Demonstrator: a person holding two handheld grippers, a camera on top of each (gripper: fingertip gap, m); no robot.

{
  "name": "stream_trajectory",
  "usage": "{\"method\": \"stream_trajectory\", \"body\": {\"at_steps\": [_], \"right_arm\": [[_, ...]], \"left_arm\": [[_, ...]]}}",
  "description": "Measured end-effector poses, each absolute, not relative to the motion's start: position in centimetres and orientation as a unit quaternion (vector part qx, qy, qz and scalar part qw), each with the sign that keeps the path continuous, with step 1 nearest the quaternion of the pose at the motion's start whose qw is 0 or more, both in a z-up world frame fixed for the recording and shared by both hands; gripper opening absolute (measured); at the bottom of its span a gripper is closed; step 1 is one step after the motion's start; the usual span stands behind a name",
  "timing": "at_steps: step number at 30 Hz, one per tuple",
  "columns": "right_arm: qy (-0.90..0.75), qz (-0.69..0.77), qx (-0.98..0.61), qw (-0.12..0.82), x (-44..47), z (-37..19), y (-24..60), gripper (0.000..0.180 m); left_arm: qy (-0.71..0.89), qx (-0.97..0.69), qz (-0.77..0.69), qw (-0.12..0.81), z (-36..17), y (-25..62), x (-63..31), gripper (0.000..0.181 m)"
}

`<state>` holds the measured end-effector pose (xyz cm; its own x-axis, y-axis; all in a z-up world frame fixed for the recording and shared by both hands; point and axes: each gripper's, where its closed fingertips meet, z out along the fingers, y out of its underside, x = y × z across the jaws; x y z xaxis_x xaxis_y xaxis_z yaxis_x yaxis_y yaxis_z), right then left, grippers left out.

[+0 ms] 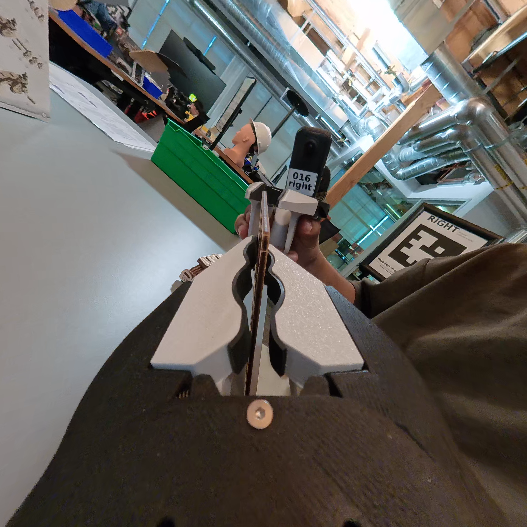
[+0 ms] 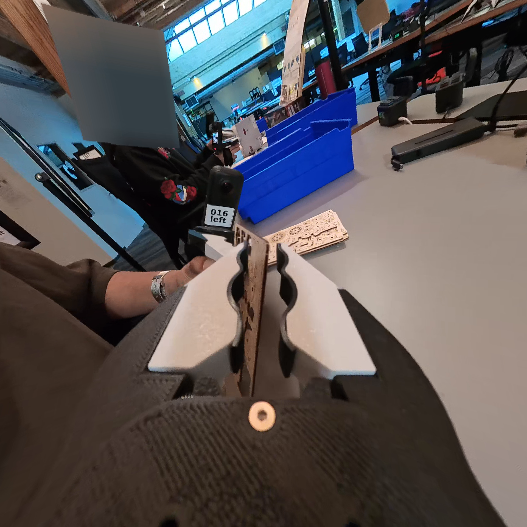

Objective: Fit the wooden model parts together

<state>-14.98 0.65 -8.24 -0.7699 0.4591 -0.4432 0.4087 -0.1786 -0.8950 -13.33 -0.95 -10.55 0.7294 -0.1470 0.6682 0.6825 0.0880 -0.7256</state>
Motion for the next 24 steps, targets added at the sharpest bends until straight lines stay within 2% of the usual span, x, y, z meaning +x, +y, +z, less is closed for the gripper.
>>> {"method": "stream_trajectory", "body": {"at_steps": [7,24], "right_arm": [[-0.664,0.669,-0.334,0.006,-14.6,-8.9,0.5,0.007],[-0.682,0.649,-0.337,0.015,-14.6,-9.4,0.5,0.007]], "left_arm": [[-0.214,-0.615,-0.293,0.700,-10.7,-0.8,-13.0,0.000],[-0.203,-0.645,-0.238,0.698,-10.8,-0.6,-13.0,0.000]]}}
